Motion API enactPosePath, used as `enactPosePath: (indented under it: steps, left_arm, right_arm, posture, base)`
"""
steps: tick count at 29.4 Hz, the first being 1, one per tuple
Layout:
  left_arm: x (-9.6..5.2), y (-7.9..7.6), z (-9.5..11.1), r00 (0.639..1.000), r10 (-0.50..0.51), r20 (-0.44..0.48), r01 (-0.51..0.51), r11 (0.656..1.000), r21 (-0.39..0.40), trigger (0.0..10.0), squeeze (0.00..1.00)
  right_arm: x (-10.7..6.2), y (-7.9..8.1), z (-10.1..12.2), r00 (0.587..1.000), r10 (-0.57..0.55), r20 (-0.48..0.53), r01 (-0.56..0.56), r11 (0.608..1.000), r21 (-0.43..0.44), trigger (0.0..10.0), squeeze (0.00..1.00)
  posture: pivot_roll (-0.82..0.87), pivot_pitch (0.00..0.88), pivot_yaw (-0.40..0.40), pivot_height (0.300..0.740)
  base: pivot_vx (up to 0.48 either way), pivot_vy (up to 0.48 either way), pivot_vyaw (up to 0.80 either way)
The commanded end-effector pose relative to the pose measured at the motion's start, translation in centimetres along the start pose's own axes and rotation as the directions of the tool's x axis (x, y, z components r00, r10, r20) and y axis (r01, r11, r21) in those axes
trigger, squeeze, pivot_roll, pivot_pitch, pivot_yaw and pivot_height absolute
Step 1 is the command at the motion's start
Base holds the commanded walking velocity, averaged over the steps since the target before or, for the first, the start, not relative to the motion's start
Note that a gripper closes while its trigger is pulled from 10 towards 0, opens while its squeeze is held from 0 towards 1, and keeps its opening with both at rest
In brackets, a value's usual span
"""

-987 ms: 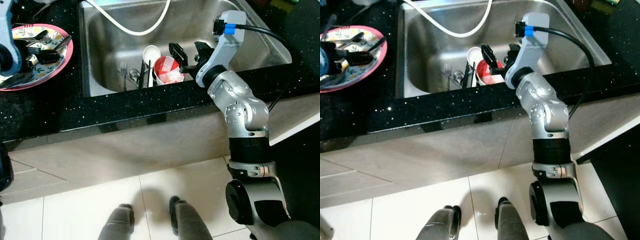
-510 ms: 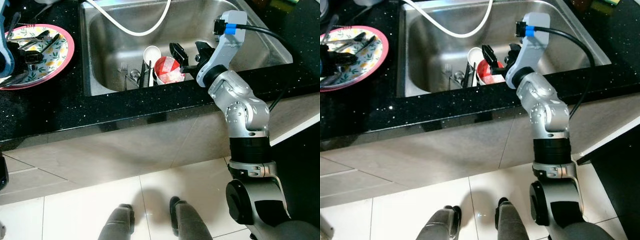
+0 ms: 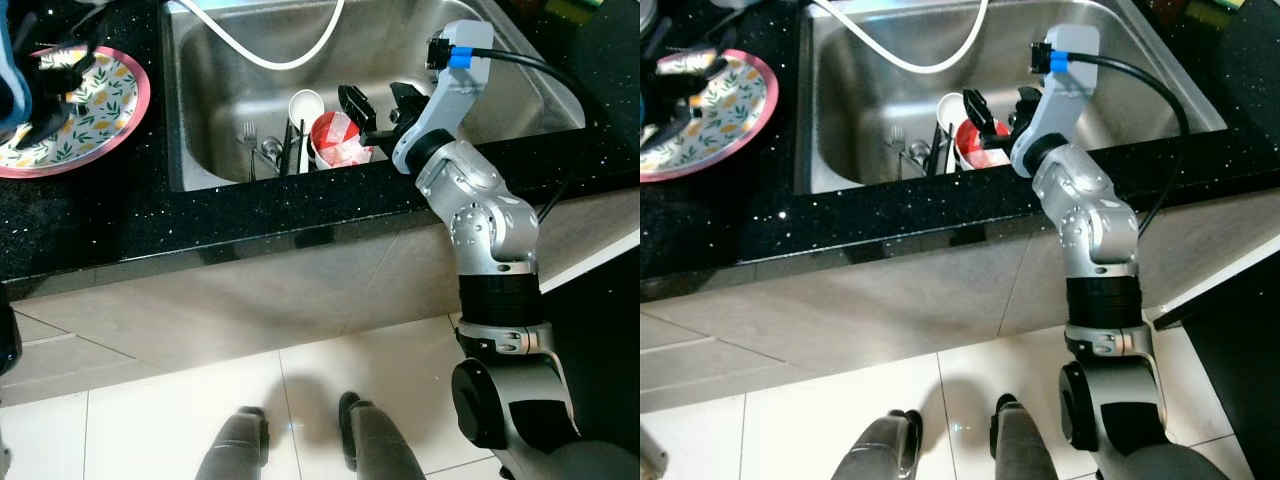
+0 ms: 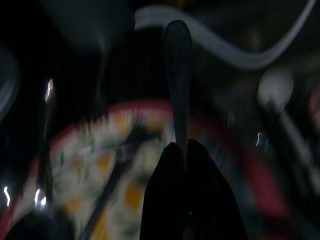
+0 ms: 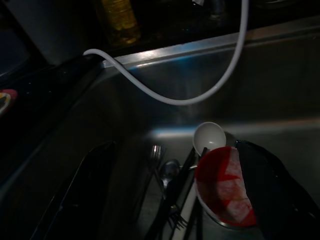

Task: Kitchen organization

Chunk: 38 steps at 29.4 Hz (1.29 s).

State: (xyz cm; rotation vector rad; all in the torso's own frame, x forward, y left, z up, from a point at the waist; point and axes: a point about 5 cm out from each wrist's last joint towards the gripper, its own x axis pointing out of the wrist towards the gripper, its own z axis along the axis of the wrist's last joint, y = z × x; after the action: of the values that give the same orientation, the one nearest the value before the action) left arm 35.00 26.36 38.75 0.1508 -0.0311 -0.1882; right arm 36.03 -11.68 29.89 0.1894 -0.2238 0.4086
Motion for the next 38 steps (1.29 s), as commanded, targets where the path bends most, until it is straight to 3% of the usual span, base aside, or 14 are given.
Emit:
enactPosePath:
  steps: [1,8,13,14,15,20,21,22,23,29,31,32,33,38]
  left_arm:
    - [0.7,-2.7,1.7,0.99,-0.076,0.121,0.076,0.997,0.007,10.0,0.0]
    - [4.3,-9.7,-2.0,0.968,-0.252,0.006,0.252,0.967,-0.043,10.0,0.0]
    - [5.4,-10.8,-4.2,0.969,-0.24,-0.055,0.235,0.969,-0.081,10.0,0.0]
    - [5.8,-11.0,-5.0,0.973,-0.22,-0.072,0.214,0.973,-0.086,10.0,0.9]
    - [6.0,-11.0,-5.3,0.975,-0.211,-0.077,0.204,0.975,-0.089,10.0,1.0]
    - [5.5,-10.6,-3.8,0.979,-0.205,0.019,0.205,0.977,-0.06,10.0,1.0]
    - [5.3,-10.3,-3.3,0.979,-0.197,0.043,0.199,0.979,-0.047,10.0,0.62]
    - [5.2,-10.1,-3.0,0.98,-0.191,0.056,0.193,0.98,-0.041,10.0,0.62]
    - [5.0,-9.9,-2.6,0.981,-0.182,0.069,0.185,0.982,-0.037,10.0,0.0]
    - [4.3,-7.5,-1.5,0.996,-0.051,0.074,0.049,0.998,0.027,10.0,0.0]
    - [3.4,-2.3,-2.6,0.976,0.21,-0.062,-0.204,0.975,0.088,10.0,0.0]
    - [3.4,-2.3,-2.6,0.976,0.21,-0.062,-0.204,0.975,0.088,10.0,0.0]
    - [2.5,0.5,-3.2,0.938,0.328,-0.108,-0.316,0.942,0.114,10.0,0.0]
    - [1.1,3.6,-3.9,0.885,0.44,-0.155,-0.42,0.896,0.146,10.0,0.0]
  right_arm:
    - [0.1,0.4,0.2,1.0,0.016,0.01,-0.016,1.0,0.004,10.0,0.0]
    - [0.2,0.7,0.3,1.0,0.021,0.017,-0.021,1.0,0.005,10.0,0.0]
    - [0.0,0.4,0.3,1.0,0.011,0.019,-0.011,1.0,0.001,10.0,0.0]
    - [-0.1,0.3,0.3,1.0,0.006,0.019,-0.006,1.0,0.0,10.0,0.0]
    - [-0.2,0.2,0.3,1.0,0.002,0.019,-0.002,1.0,-0.001,10.0,0.0]
    - [-0.3,0.1,0.3,1.0,-0.003,0.019,0.003,1.0,-0.001,10.0,0.0]
    - [-0.3,0.1,0.3,1.0,-0.003,0.019,0.003,1.0,-0.001,10.0,0.0]
    - [-0.3,0.1,0.3,1.0,-0.003,0.019,0.003,1.0,0.0,10.0,0.0]
    - [-0.3,0.2,0.3,1.0,-0.002,0.018,0.002,1.0,0.001,10.0,0.0]
    - [-0.1,0.3,0.3,1.0,0.007,0.019,-0.007,1.0,0.005,10.0,0.0]
    - [-0.1,0.4,0.4,1.0,0.014,0.022,-0.014,1.0,0.007,10.0,0.0]
    - [-0.1,0.4,0.4,1.0,0.014,0.022,-0.014,1.0,0.007,10.0,0.0]
    - [0.0,0.5,0.4,1.0,0.021,0.022,-0.021,1.0,0.006,10.0,0.0]
    - [0.6,1.4,0.4,0.996,0.091,0.009,-0.091,0.996,-0.008,10.0,0.0]
  posture:
    - [0.14,0.242,-0.005,0.74]
    - [0.12,0.23,0.006,0.74]
    - [0.11,0.229,0.011,0.74]
    - [0.11,0.23,0.014,0.74]
    - [0.11,0.23,0.017,0.74]
    - [0.11,0.232,0.015,0.74]
    - [0.11,0.232,0.015,0.74]
    - [0.11,0.232,0.015,0.74]
    - [0.12,0.234,0.013,0.74]
    - [0.13,0.242,0.008,0.74]
    - [0.13,0.248,0.005,0.74]
    - [0.13,0.248,0.005,0.74]
    - [0.14,0.252,0.003,0.74]
    - [0.14,0.259,0.002,0.74]
  base:
    - [0.0,0.0,0.0]
    - [0.0,0.0,0.0]
    - [0.0,0.0,0.0]
    - [0.0,0.0,0.0]
    - [0.0,0.0,0.0]
    - [0.0,0.0,0.0]
    - [0.0,0.0,0.0]
    - [0.0,0.0,0.0]
    - [0.0,0.0,0.0]
    - [0.0,0.0,0.0]
    - [0.0,0.0,0.0]
    - [0.0,0.0,0.0]
    - [0.0,0.0,0.0]
    - [0.0,0.0,0.0]
